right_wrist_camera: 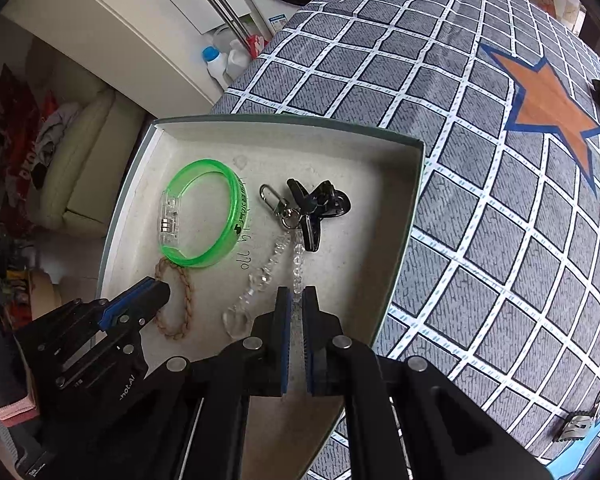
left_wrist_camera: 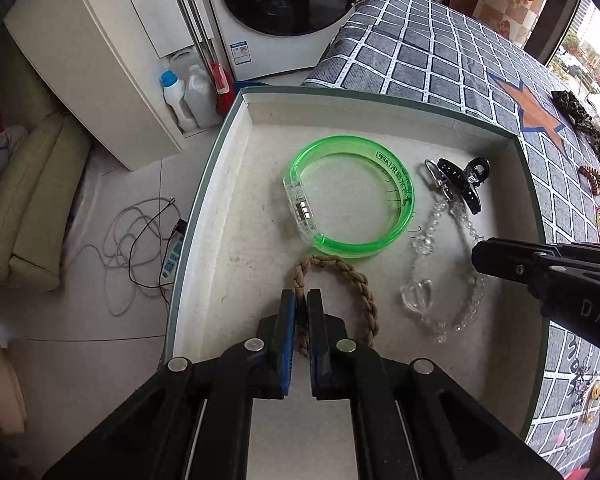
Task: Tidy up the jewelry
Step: 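Carry both items into the white tray and open the right tool, then open the left tool to drop the braided hair tie in the tray, then grasp the black snap hair clip with the left tool while the right tool grasps the yellow flower hair tie, then lift the black snap clip with the left tool while the right tool lifts the yellow hair tie, then carry the snap clip and yellow hair tie over the white tray with both tools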
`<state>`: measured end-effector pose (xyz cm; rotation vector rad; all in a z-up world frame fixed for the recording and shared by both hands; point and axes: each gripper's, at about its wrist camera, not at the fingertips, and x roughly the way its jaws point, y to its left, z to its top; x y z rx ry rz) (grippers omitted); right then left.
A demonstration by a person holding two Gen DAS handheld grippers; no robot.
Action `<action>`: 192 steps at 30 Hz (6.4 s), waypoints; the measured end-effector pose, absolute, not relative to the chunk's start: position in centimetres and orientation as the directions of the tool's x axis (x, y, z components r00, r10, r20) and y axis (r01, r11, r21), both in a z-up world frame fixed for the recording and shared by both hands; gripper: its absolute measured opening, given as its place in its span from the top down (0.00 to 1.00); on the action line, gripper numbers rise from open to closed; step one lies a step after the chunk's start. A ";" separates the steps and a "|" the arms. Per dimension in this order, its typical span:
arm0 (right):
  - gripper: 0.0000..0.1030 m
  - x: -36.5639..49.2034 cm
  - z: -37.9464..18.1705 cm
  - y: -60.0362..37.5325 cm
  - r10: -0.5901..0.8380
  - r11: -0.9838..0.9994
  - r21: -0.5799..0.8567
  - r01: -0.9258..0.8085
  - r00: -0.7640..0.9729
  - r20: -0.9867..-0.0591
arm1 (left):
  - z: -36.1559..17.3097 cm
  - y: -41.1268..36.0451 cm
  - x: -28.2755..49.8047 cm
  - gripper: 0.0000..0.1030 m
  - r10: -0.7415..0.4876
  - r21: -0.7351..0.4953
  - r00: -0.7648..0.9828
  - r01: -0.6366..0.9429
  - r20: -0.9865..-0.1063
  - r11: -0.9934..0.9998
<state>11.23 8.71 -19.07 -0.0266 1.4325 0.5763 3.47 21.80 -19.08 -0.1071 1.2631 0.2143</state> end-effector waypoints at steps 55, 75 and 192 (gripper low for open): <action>0.17 2.6 -14.9 -17.1 0.294 0.945 0.316 0.086 0.202 -0.934 | -13.9 10.7 4.5 0.00 0.046 0.058 0.358 0.023 -0.933 0.998; 0.17 -4.0 -17.1 -23.6 0.172 0.969 0.193 0.156 0.137 -0.976 | -16.2 -6.1 5.7 0.00 -0.148 0.013 0.290 0.488 -0.945 0.873; 0.98 3.8 -10.1 -13.5 0.327 0.945 0.315 -0.087 0.242 -0.914 | -12.1 7.8 3.1 0.53 -0.164 -0.123 0.353 0.134 -0.921 0.983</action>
